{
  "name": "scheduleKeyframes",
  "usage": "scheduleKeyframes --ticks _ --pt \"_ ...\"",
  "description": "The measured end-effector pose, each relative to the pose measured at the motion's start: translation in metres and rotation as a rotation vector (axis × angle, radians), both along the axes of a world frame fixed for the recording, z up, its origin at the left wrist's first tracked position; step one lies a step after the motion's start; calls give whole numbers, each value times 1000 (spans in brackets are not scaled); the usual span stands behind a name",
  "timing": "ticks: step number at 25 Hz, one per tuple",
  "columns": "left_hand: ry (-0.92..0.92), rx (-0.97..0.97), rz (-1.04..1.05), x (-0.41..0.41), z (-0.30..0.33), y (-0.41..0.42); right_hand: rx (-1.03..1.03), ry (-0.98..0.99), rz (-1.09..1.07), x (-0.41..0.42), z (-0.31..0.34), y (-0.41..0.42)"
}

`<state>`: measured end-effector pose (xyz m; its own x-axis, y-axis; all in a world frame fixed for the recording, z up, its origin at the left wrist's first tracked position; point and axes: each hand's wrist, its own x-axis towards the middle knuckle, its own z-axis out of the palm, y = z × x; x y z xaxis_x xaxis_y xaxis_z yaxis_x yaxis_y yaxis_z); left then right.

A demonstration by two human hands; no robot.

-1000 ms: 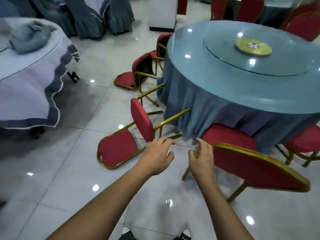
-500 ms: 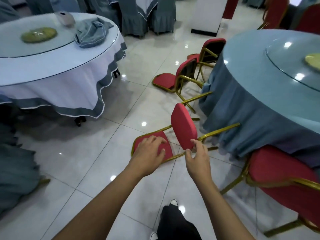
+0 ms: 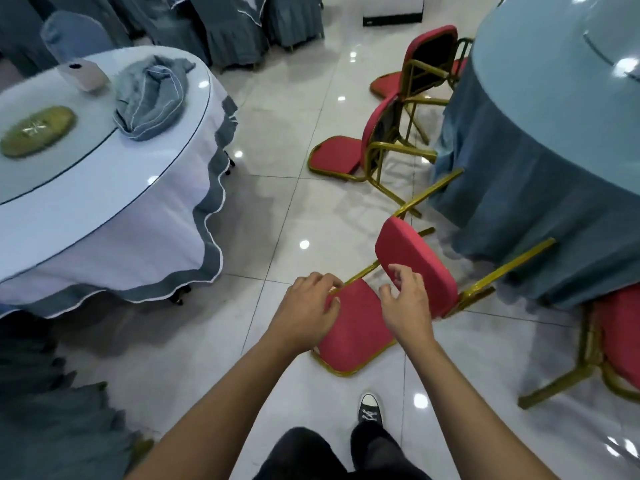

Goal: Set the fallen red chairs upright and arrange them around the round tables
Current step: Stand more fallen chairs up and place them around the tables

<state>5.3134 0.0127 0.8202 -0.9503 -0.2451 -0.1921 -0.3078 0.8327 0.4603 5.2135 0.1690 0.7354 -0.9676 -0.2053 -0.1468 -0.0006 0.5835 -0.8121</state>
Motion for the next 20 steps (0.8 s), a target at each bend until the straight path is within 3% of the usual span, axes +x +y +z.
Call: scheduleKeyframes --ticks 6,11,16,20 --pt "-41 20 -153 -73 -18 -100 17 -40 -196 -45 -21 -59" --pt "-115 47 -408 -143 -64 -181 10 -78 -533 -59 -59 -119" --pt "-237 107 -651 -154 -167 -245 39 -296 -782 -6 -149 -191" --pt "-317 125 -615 -151 -299 -277 78 -498 -855 45 -273 -233"
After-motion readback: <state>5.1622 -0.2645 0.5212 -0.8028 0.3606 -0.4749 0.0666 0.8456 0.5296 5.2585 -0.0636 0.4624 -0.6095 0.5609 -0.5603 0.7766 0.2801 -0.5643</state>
